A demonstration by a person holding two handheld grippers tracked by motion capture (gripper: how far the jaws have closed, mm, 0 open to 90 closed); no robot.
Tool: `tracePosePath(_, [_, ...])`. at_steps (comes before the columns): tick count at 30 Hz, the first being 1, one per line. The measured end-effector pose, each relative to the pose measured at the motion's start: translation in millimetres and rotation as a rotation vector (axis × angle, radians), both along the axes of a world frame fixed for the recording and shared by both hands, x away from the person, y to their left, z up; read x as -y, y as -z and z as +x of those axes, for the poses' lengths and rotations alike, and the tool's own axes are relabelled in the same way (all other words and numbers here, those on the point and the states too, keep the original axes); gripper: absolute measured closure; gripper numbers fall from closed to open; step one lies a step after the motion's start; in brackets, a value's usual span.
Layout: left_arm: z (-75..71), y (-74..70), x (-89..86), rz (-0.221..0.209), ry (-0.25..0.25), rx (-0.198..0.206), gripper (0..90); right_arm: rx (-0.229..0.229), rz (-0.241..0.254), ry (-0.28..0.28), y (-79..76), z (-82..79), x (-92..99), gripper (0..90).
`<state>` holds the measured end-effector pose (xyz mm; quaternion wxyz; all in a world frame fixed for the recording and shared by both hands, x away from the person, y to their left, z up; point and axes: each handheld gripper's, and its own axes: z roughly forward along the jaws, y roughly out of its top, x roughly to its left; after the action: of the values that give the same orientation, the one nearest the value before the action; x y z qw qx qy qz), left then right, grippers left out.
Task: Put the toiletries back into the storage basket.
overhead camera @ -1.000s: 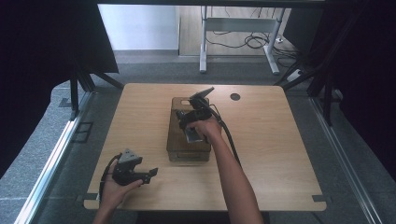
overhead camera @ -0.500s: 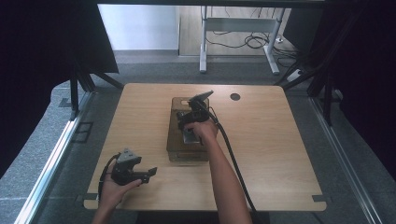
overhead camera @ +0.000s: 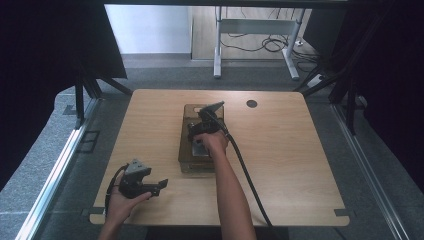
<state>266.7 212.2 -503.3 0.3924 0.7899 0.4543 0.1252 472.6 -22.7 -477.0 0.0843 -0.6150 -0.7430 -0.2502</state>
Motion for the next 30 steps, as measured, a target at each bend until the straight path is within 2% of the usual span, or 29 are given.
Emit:
tracePosePath(10, [0.6, 0.4, -1.3, -0.005, -0.002, -0.004, 19.3, -0.030, -0.010, 0.038, 10.4, 2.1, -4.1, 46.0])
tracePosePath(23, [0.4, 1.0, 0.7, 0.004, -0.001, -0.004, 19.3, -0.057, -0.010, 0.043, 17.2, 0.1, -9.5, 44.6])
tracePosePath(27, [0.6, 1.5, 0.9, 0.004, 0.000, -0.003, 19.3, -0.093, -0.028, 0.030, 20.8, -0.8, -13.2, 43.6])
tracePosePath(30, [0.4, 1.2, 0.5, 0.005, 0.000, -0.004, 19.3, -0.078, -0.025, 0.039, 17.3, -2.1, -13.9, 39.9])
